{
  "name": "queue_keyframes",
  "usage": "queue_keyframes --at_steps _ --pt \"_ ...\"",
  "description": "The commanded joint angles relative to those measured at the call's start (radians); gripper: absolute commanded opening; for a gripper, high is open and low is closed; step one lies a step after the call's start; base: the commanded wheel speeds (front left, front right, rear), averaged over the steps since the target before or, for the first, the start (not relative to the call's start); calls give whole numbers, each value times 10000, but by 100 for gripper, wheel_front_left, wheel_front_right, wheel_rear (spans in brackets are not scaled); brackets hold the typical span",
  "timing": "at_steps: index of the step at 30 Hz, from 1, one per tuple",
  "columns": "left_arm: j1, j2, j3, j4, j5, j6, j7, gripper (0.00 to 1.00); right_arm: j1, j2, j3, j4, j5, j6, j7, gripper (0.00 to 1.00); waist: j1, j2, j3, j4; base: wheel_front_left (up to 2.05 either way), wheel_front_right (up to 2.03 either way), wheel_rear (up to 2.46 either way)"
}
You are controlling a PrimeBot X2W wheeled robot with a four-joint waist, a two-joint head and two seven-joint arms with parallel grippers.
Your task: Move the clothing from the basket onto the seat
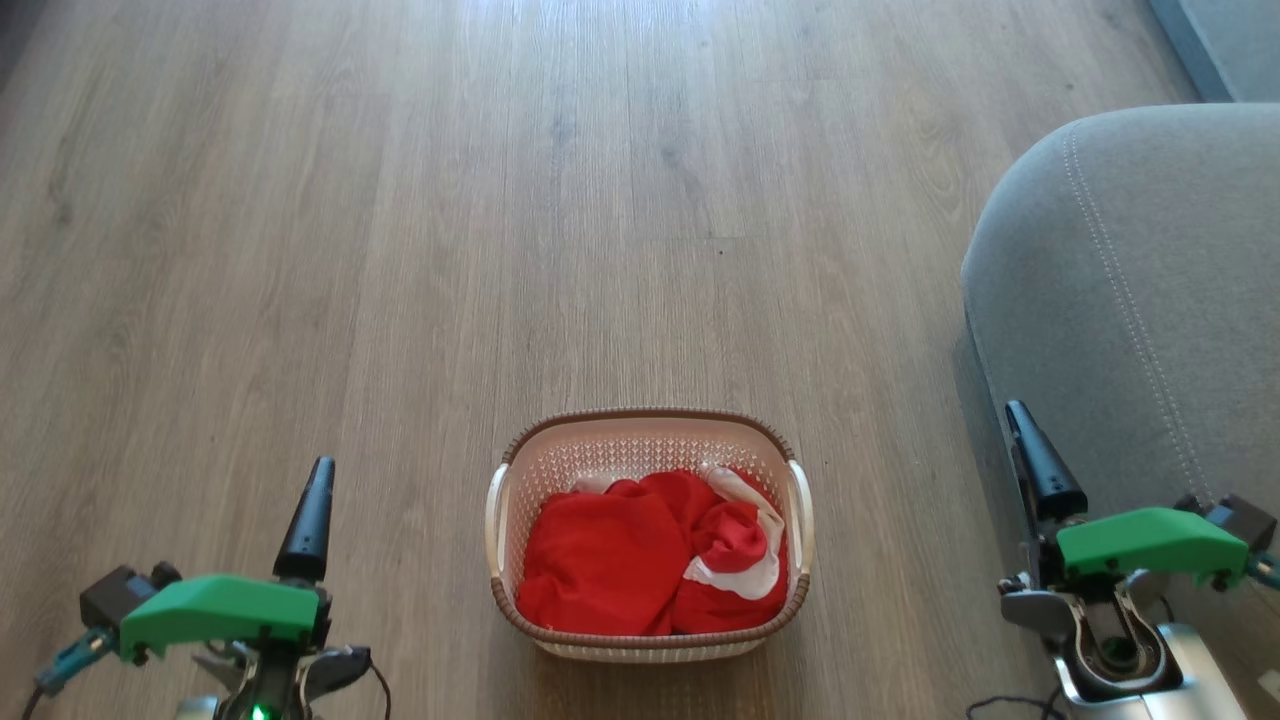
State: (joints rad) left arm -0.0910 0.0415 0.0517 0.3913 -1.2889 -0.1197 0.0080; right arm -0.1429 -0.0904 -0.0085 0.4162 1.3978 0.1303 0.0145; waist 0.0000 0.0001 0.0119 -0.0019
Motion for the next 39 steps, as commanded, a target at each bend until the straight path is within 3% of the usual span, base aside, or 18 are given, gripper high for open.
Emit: queue_keyframes --at_steps 1,22,39 --pt "-619 216 57 -365 382 -30 -105 100 -686 -202 148 -239 -272 3 -140 100 0 -1 0 -5 0 0 0" --pt "-1122 349 -45 -463 4109 5 -720 100 -1650 -521 1000 406 -3030 3 -762 100 0 -1 32 -57 0 0 0" --pt "-1561 546 -327 -529 6367 271 -1188 100 -2439 -726 1502 881 -4654 3 -1236 100 0 -1 69 -109 0 0 0"
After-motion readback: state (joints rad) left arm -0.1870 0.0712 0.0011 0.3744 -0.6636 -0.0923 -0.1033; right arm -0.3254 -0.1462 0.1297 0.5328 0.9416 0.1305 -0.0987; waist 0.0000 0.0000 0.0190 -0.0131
